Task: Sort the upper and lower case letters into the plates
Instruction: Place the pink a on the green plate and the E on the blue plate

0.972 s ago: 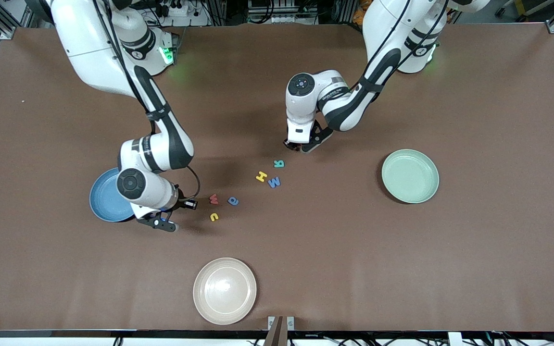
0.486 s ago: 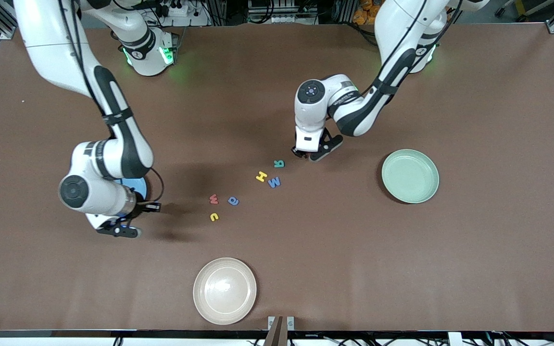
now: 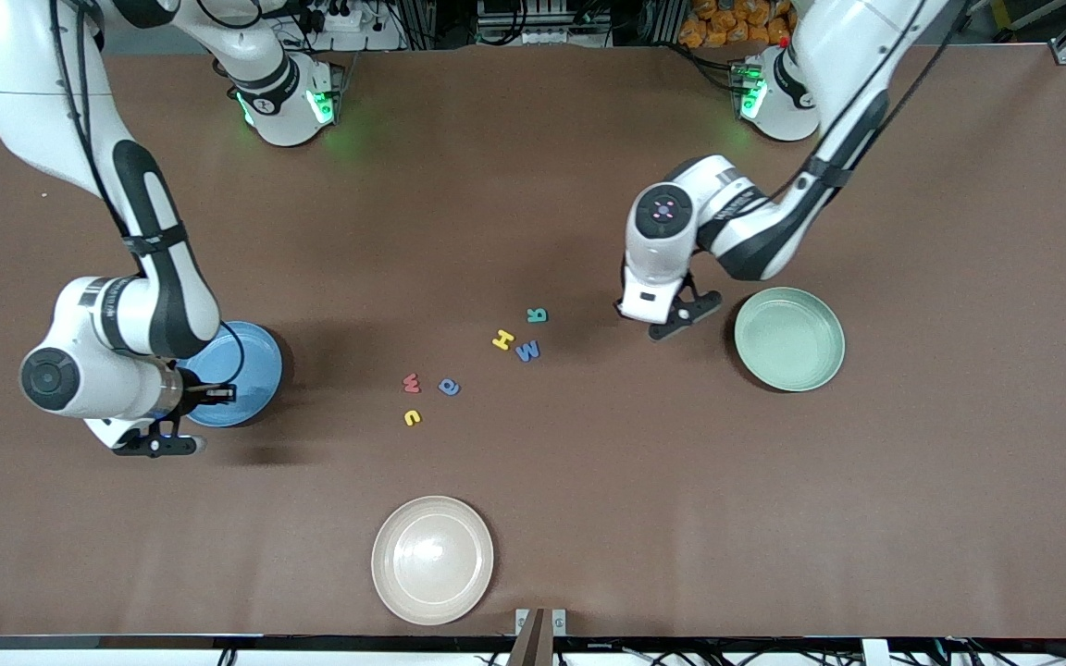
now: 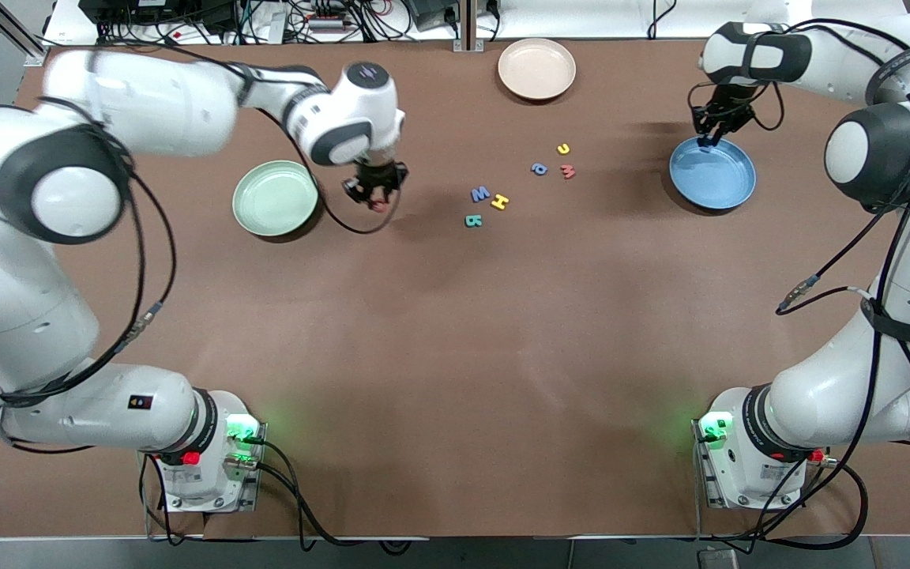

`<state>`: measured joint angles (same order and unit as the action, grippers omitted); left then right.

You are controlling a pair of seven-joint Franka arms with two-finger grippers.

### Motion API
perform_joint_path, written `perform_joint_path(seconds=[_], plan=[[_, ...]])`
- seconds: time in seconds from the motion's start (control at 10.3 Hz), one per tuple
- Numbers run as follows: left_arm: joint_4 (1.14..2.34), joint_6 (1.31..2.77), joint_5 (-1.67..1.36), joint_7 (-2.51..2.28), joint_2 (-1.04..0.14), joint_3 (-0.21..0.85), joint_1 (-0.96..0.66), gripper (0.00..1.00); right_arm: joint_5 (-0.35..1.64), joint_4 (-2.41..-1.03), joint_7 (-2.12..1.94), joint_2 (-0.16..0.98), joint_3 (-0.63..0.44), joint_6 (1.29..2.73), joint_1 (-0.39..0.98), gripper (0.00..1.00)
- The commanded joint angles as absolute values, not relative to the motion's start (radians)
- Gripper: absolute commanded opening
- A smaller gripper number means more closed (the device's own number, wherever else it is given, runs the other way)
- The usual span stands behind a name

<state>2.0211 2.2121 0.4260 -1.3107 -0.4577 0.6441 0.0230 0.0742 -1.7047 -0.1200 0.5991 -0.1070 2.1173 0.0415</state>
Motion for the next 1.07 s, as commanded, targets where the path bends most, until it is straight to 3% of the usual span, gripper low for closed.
perform_joint_path(seconds=[0.0, 0.49, 0.87, 0.97], plan=[[2.051, 2.110, 0.416, -1.070, -0.413, 0.757, 0.249, 0.15, 0.058, -1.721, -0.153, 0.572, -0.091, 2.080, 0.014, 0.99], [2.097, 2.115, 0.419, -0.714, -0.405, 0.787, 0.526, 0.16, 0.077, -1.710, -0.095, 0.577, -0.083, 2.075, 0.060, 1.00], [2.129, 2.186, 0.420, -0.707, -0.434, 0.785, 0.546, 0.17, 0.098, -1.698, 0.017, 0.580, -0.083, 2.086, 0.187, 1.00], [2.128, 2.186, 0.422, -0.707, -0.436, 0.785, 0.545, 0.34, 0.100, -1.691, 0.017, 0.580, -0.081, 2.091, 0.218, 1.00]])
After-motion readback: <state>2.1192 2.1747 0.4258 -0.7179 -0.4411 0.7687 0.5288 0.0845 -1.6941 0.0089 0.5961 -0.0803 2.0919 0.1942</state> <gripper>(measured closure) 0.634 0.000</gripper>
